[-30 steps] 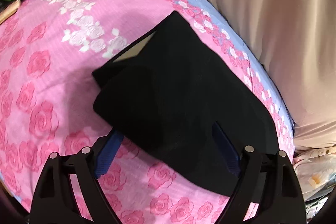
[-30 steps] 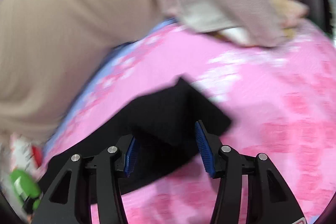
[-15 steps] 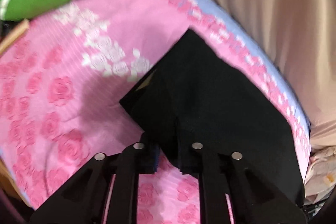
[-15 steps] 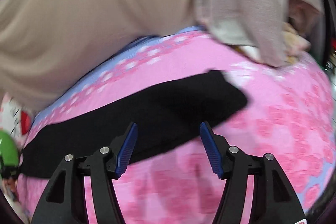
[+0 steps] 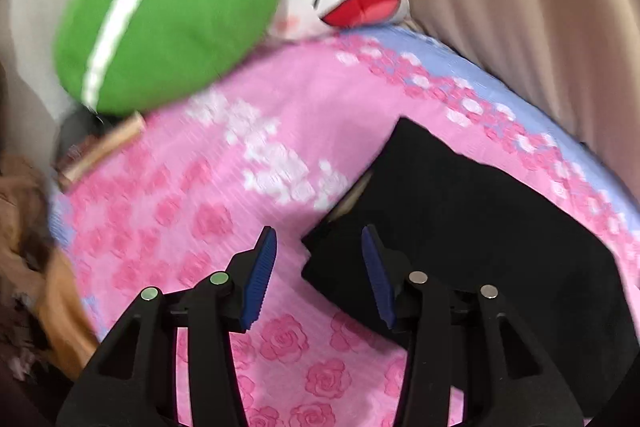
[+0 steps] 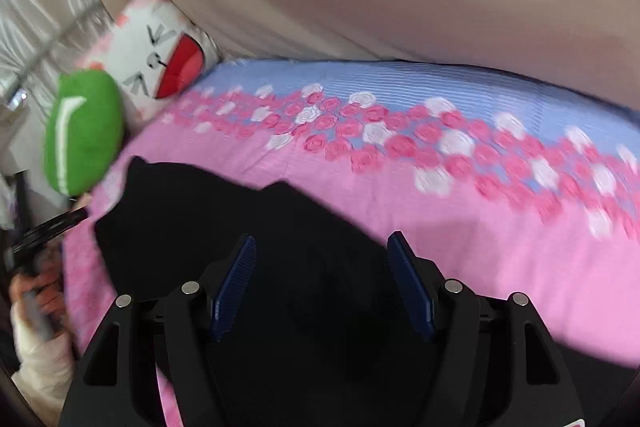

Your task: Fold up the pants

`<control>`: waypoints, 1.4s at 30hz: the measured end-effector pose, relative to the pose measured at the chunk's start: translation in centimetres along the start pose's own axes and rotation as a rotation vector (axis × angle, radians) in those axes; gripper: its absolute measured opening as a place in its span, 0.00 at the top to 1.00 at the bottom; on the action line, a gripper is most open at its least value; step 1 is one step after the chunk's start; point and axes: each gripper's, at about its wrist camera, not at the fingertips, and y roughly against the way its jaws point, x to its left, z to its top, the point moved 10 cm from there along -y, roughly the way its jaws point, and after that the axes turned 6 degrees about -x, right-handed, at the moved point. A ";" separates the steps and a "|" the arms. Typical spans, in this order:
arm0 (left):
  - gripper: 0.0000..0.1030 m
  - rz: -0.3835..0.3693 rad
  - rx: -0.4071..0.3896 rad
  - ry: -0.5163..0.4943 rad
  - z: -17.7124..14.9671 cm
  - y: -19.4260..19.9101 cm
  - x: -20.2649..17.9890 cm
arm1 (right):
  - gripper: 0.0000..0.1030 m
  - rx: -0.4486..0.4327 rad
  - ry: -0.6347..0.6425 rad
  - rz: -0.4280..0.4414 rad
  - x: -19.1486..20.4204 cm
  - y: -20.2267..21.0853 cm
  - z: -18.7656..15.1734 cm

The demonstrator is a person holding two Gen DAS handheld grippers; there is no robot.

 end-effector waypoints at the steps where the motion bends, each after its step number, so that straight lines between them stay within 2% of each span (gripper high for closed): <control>1: 0.58 -0.058 0.014 -0.009 -0.3 0.3 -0.5 | 0.35 0.018 0.007 0.007 0.0 -1.2 0.4; 4: 0.55 -0.141 0.013 -0.082 -0.9 0.9 -2.9 | 0.38 0.075 0.005 0.022 0.0 -4.7 0.6; 5: 0.52 -0.145 0.014 -0.103 -1.2 0.9 -3.7 | 0.60 0.093 0.015 0.054 0.5 -5.3 0.2; 6: 0.47 -0.155 0.020 -0.133 -1.6 0.6 -4.4 | 0.92 0.108 0.048 0.076 1.2 -5.4 -0.4; 7: 0.46 -0.164 0.027 -0.149 -2.0 0.3 -5.2 | 0.94 0.116 0.080 0.079 2.0 -5.3 -0.8; 10: 0.46 -0.204 0.089 -0.182 -3.7 -1.5 -6.9 | 0.92 0.109 0.220 0.096 4.5 -3.7 -2.8; 13: 0.45 -0.187 0.113 -0.196 -4.7 -3.0 -7.3 | 0.82 0.134 0.219 0.118 4.5 -3.0 -3.4; 15: 0.43 -0.171 0.096 -0.217 -4.7 -3.1 -7.4 | 0.56 0.139 0.141 0.165 4.0 -3.0 -2.2; 16: 0.39 -0.176 0.092 -0.226 -4.9 -2.9 -7.6 | 0.52 0.145 0.096 0.198 4.0 -3.2 -1.6; 18: 0.37 -0.178 0.088 -0.241 -5.0 -2.9 -7.8 | 0.51 0.161 0.014 0.250 3.9 -4.4 -0.1; 21: 0.37 -0.159 0.074 -0.273 -5.3 -2.8 -7.8 | 0.51 0.181 -0.036 0.247 3.4 -6.7 1.5; 22: 0.36 -0.156 0.070 -0.279 -5.4 -2.8 -7.8 | 0.51 0.215 -0.048 0.246 3.4 -7.9 1.5; 23: 0.36 -0.154 0.069 -0.281 -5.4 -2.8 -7.8 | 0.52 0.250 -0.061 0.252 3.6 -8.9 1.2; 24: 0.35 -0.154 0.068 -0.282 -5.4 -2.8 -7.8 | 0.62 0.284 -0.067 0.260 4.0 -9.7 0.7; 25: 0.34 -0.157 0.067 -0.283 -5.4 -2.8 -7.8 | 0.67 0.310 -0.047 0.264 4.7 -10.2 -0.1; 28: 0.32 -0.169 0.066 -0.280 -5.3 -3.0 -7.8 | 0.81 0.239 0.042 0.233 6.1 -9.2 0.6; 30: 0.29 -0.165 0.065 -0.279 -5.2 -3.3 -8.0 | 0.86 0.142 0.010 0.212 5.3 -8.5 2.8; 31: 0.26 -0.155 0.062 -0.282 -5.2 -3.5 -8.2 | 0.92 0.088 0.027 0.150 4.3 -8.9 4.1; 32: 0.24 -0.151 0.061 -0.285 -5.2 -3.6 -8.4 | 1.00 0.071 0.046 0.065 3.0 -9.7 4.6; 33: 0.23 -0.144 0.057 -0.289 -5.2 -3.7 -8.6 | 0.98 0.079 0.056 -0.021 1.7 -10.6 4.8; 35: 0.22 -0.127 0.046 -0.299 -5.1 -3.8 -8.7 | 0.96 0.048 0.015 -0.100 -0.1 -10.4 5.3; 36: 0.23 -0.130 0.046 -0.300 -5.1 -3.7 -8.6 | 0.94 0.007 0.004 -0.098 -0.1 -9.2 5.6; 37: 0.23 -0.136 0.046 -0.294 -5.1 -3.5 -8.5 | 0.93 -0.039 0.010 -0.036 1.2 -7.0 5.6; 38: 0.23 -0.144 0.041 -0.285 -5.0 -3.1 -8.2 | 0.93 -0.050 0.027 0.011 2.5 -5.7 5.2; 40: 0.23 -0.143 0.026 -0.275 -4.8 -2.7 -7.8 | 0.93 -0.033 0.081 0.090 5.4 -4.0 3.2; 42: 0.23 -0.135 0.023 -0.269 -4.7 -2.7 -7.8 | 0.95 0.010 0.127 0.079 6.6 -5.1 1.3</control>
